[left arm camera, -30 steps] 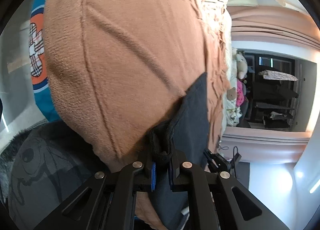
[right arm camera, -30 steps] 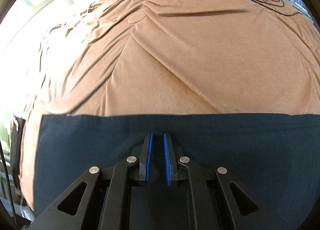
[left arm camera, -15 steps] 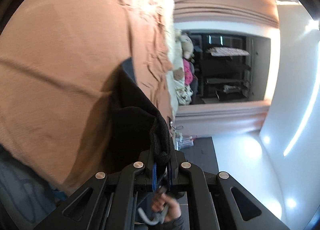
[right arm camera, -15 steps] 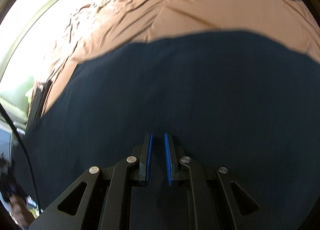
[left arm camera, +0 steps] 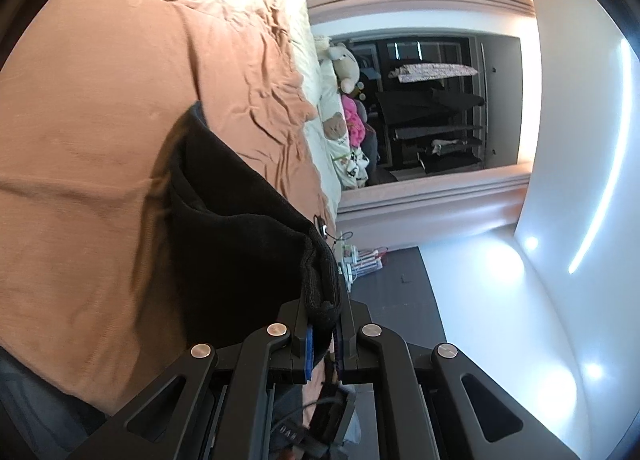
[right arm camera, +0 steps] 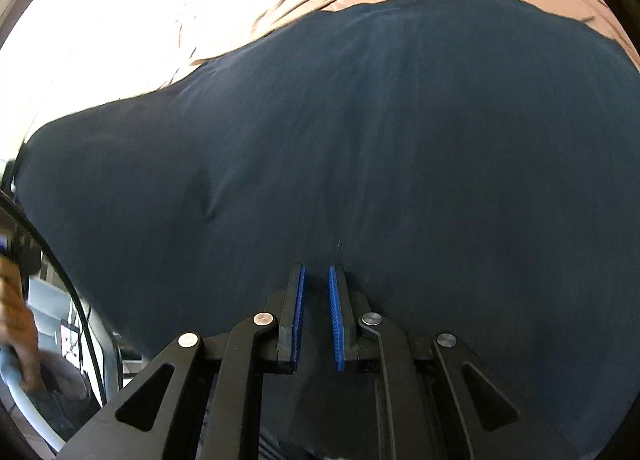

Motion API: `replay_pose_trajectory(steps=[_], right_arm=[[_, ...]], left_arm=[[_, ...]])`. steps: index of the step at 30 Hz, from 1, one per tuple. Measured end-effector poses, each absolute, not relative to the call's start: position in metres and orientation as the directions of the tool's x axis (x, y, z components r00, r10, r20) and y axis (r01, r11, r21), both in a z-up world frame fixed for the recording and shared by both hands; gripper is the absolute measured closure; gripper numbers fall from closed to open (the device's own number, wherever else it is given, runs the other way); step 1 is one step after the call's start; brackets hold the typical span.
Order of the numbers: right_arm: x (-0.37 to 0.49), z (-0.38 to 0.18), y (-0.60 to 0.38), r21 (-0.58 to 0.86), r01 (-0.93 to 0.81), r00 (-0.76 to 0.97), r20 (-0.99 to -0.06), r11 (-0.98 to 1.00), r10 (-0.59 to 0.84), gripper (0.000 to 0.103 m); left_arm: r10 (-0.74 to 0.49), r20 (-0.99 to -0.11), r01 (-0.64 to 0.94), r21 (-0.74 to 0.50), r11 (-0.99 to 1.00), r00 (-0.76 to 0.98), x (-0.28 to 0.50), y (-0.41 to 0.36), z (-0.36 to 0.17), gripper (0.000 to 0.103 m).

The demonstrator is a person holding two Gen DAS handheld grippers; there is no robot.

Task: Fold small clothes
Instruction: 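Lift the black shirt with both grippers and shake it open, then lay the opened shirt flat on the bed and open both grippers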

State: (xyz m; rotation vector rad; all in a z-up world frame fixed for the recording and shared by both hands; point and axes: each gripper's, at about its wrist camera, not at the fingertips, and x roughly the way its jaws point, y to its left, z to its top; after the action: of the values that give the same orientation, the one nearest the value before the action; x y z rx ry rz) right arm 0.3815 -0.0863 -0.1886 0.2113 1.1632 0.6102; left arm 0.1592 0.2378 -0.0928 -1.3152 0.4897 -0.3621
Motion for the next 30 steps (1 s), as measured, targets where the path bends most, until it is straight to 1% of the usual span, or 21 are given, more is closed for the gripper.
replay_pose_trajectory(steps=[8,15,24,26,27,28,30], right_arm=[[0.346,-0.2,-0.089,0.519,-0.349,0.219,-0.764,0.78,0.607,0.095],[0.339,-0.208,-0.096,0.557,-0.347,0.194,-0.744,0.754,0.639,0.095],[0.329,-0.184,-0.116,0.517,-0.353,0.304,-0.725,0.78,0.618,0.092],[0.326,-0.181,-0.124,0.512,-0.345,0.333,-0.716,0.786,0.613,0.088],[0.325,-0.18,-0.128,0.516,-0.342,0.342,-0.71,0.786,0.615,0.077],[0.324,-0.18,-0.131,0.519,-0.335,0.353,-0.704,0.786,0.616,0.061],[0.321,-0.18,-0.14,0.523,-0.319,0.39,-0.688,0.791,0.612,0.049]], left_arm=[[-0.576,-0.131,0.044,-0.959,0.28,0.807,0.179,0.202,-0.059,0.096],[-0.612,-0.143,0.068,-0.949,0.307,0.778,0.197,0.174,-0.045,0.096],[-0.66,-0.17,0.09,-0.936,0.341,0.732,0.22,0.13,-0.031,0.096],[-0.669,-0.174,0.096,-0.933,0.347,0.723,0.225,0.122,-0.028,0.096],[-0.675,-0.175,0.102,-0.931,0.35,0.717,0.227,0.118,-0.027,0.096],[-0.681,-0.176,0.107,-0.93,0.353,0.711,0.229,0.112,-0.024,0.096],[-0.692,-0.18,0.116,-0.926,0.358,0.699,0.234,0.102,-0.02,0.096]])
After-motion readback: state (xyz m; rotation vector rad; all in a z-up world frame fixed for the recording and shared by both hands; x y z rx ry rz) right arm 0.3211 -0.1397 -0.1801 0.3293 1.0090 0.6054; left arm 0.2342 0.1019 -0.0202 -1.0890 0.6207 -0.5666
